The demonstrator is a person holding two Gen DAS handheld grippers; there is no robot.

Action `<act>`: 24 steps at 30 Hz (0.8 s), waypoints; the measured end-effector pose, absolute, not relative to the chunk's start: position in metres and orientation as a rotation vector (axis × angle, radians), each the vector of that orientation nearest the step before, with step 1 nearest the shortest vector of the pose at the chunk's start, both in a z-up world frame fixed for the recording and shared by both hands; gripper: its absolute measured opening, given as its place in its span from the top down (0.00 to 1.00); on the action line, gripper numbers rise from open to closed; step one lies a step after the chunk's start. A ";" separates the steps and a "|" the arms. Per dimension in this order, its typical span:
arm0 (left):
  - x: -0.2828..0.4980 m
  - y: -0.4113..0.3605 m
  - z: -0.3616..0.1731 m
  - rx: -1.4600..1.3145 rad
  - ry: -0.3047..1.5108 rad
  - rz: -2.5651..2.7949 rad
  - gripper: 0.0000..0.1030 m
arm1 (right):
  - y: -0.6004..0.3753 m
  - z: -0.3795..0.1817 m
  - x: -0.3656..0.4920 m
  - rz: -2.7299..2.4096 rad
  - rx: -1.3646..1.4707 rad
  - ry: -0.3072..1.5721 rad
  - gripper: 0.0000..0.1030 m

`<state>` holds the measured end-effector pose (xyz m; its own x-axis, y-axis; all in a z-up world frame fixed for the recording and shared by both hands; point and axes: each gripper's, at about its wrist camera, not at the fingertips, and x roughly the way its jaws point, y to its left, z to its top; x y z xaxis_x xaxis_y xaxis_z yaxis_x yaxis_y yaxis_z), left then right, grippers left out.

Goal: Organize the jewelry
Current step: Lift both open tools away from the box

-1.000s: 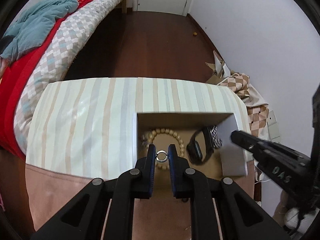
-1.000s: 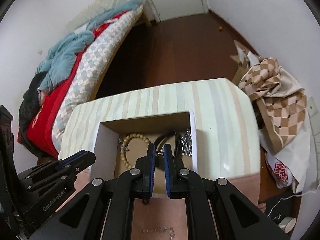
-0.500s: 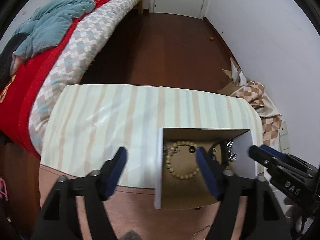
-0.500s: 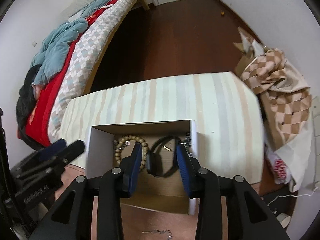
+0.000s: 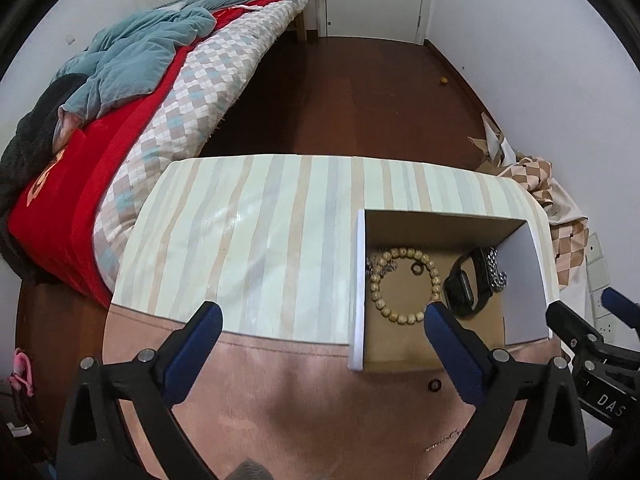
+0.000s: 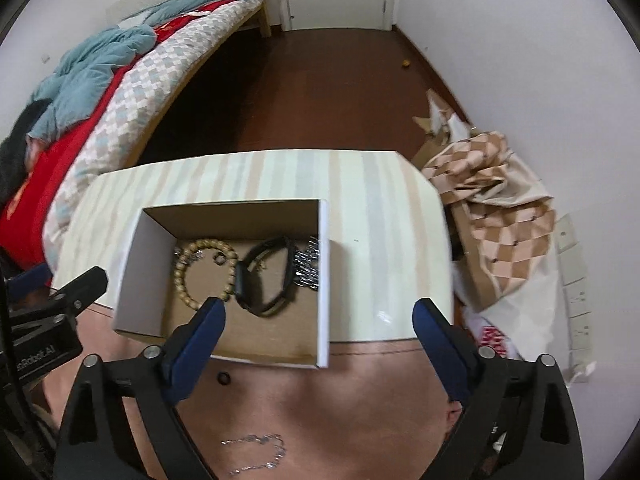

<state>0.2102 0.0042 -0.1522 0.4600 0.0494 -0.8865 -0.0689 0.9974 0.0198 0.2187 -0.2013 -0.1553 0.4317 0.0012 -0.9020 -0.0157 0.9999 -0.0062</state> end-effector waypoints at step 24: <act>0.125 -0.014 -0.067 -0.022 0.897 0.057 0.00 | -0.208 -0.057 0.125 -0.067 -0.032 0.881 0.02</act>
